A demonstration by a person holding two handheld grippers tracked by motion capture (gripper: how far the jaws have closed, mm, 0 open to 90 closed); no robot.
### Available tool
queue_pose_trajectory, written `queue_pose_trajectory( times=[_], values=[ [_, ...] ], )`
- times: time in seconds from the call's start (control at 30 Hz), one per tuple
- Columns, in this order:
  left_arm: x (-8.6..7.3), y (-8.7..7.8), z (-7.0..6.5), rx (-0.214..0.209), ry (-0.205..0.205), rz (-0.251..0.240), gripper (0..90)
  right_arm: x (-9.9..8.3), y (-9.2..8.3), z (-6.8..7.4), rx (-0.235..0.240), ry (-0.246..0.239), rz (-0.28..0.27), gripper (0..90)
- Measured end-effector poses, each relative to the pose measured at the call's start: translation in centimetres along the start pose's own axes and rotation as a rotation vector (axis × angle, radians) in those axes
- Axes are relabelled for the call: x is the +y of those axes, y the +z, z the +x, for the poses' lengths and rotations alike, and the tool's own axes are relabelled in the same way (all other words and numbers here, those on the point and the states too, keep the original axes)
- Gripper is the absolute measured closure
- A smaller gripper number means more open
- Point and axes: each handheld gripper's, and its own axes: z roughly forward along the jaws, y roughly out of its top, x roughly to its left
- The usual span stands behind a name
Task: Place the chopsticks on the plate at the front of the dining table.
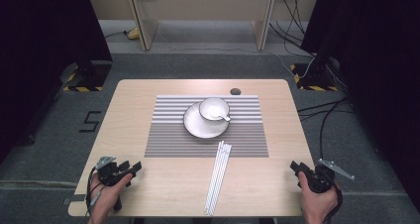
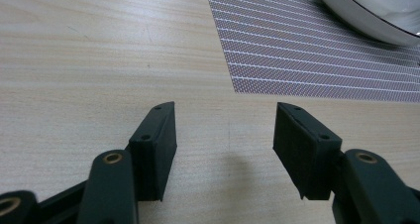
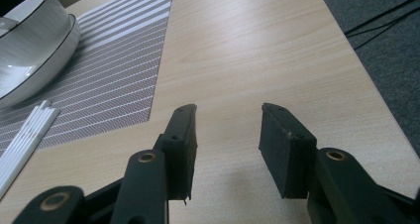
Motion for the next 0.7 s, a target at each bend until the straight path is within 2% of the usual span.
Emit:
queue_pose_trajectory(
  times=[0.17,0.3,0.43,0.47,0.53,0.6,0.63,0.67,0.7],
  values=[
    [0.0,0.0,-0.1,0.005,0.005,0.001,41.4,0.2,-0.1,0.9,-0.004,-0.028,0.015,58.1],
    [0.0,0.0,0.0,0.0,-0.003,-0.001,41.4,0.7,-0.1,2.7,0.004,-0.063,0.048,58.3],
    [0.0,0.0,0.0,0.002,-0.003,-0.002,41.4,1.2,0.3,5.3,0.011,-0.104,0.12,59.3],
    [0.0,0.0,0.0,0.002,-0.003,-0.002,41.4,1.2,0.3,5.3,0.011,-0.104,0.12,59.3],
    [0.0,0.0,0.0,0.001,-0.004,-0.002,41.4,1.7,0.9,7.0,0.02,-0.119,0.179,59.9],
    [0.0,0.0,0.0,0.0,-0.006,-0.002,41.4,1.9,1.3,7.9,0.018,-0.125,0.217,60.2],
    [0.0,0.0,0.0,0.0,-0.006,-0.002,41.3,1.9,1.3,7.9,0.018,-0.125,0.217,60.2],
    [0.0,0.0,0.0,-0.001,-0.005,-0.002,41.2,2.3,1.8,9.1,0.017,-0.131,0.251,60.7],
    [0.0,0.0,0.0,-0.001,-0.006,-0.002,41.2,2.4,2.1,9.6,0.019,-0.134,0.266,60.8]
  ],
)
